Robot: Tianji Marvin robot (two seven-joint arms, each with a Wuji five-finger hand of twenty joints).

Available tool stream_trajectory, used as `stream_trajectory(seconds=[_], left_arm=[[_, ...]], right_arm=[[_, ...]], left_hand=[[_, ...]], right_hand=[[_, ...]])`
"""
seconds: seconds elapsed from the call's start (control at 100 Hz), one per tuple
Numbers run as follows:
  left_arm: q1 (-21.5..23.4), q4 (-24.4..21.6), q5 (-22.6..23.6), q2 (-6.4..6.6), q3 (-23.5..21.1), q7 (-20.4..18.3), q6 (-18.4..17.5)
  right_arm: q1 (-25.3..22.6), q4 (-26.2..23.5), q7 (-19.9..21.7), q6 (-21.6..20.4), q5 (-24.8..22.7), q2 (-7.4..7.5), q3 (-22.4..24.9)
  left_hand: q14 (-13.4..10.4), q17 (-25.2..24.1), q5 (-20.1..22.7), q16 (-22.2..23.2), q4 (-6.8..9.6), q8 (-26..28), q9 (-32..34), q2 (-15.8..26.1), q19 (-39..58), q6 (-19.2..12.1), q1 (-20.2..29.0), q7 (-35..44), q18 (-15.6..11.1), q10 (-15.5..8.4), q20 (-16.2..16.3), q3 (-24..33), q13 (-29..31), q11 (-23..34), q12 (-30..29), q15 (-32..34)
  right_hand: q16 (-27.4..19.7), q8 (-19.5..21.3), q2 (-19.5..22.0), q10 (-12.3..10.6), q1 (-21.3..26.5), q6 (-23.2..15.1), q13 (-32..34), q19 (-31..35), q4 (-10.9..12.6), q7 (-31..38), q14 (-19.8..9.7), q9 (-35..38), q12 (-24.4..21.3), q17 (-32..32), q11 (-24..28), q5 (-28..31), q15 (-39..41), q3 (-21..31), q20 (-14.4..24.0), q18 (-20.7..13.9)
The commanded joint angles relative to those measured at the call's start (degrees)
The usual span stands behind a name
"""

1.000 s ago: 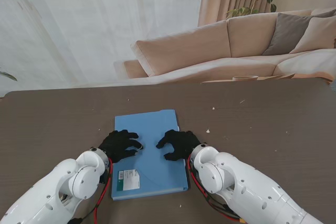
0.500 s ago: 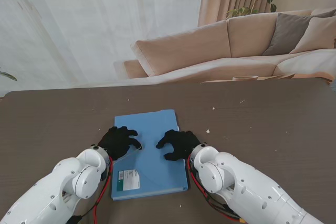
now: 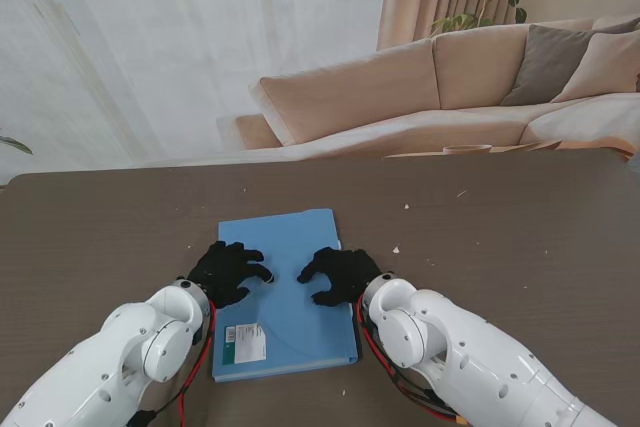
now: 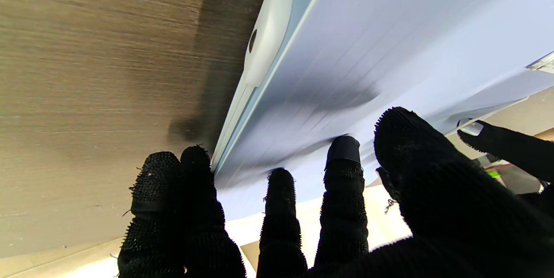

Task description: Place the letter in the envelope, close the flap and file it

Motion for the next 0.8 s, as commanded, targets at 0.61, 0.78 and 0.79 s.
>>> stream_trajectory(seconds=[0.61, 0.78, 0.79], left_arm=[[-1.6, 0.2, 0.7, -0.51, 4.0, -1.0, 2.5], [-2.0, -0.1, 1.6, -0.54, 4.7, -0.8, 3.0], [-2.0, -0.1, 1.6, -0.54, 4.7, -0.8, 2.9]], right_arm=[[-0.2, 0.1, 1.1, -0.4, 0.4, -0.43, -0.8], [-0.2, 0.1, 1.1, -0.4, 0.3, -0.43, -0.7], [-0.2, 0.1, 1.1, -0.4, 0.3, -0.43, -0.7]], left_hand=[[-0.3, -0.8, 8.3, 3.4, -1.68, 8.1, -2.3, 0.7, -0.8, 2.0, -5.3, 1.2, 0.3, 0.3, -0.6, -4.1, -1.0, 1.3, 12.4, -0.8], [-0.3, -1.0, 8.5, 12.8, -1.72, 5.8, 0.0, 0.2, 0.1, 1.3, -5.8, -0.9, 0.9, 0.6, 1.2, -3.0, 0.1, 25.1, 30.6, 9.5], [-0.1, -1.0, 8.5, 13.0, -1.73, 5.7, 0.6, 0.2, 0.1, 1.3, -5.8, -1.1, 0.9, 0.5, 1.3, -3.0, 0.2, 25.8, 30.6, 9.9]], right_hand=[[-0.7, 0.6, 0.0, 1.3, 1.0, -0.3, -1.2, 0.2, 1.5, 0.7, -6.5, 3.6, 1.4, -0.6, 2.1, 0.6, -0.5, 0.3, 1.0, -1.1], [-0.7, 0.6, 0.0, 1.4, 1.0, -0.3, -1.3, 0.2, 1.5, 0.6, -6.7, 3.6, 1.4, -0.6, 2.1, 0.5, -0.5, 0.3, 1.0, -1.1], [-0.7, 0.6, 0.0, 1.4, 1.0, -0.3, -1.2, 0.2, 1.6, 0.6, -6.7, 3.6, 1.4, -0.6, 2.1, 0.5, -0.5, 0.3, 1.0, -1.1]])
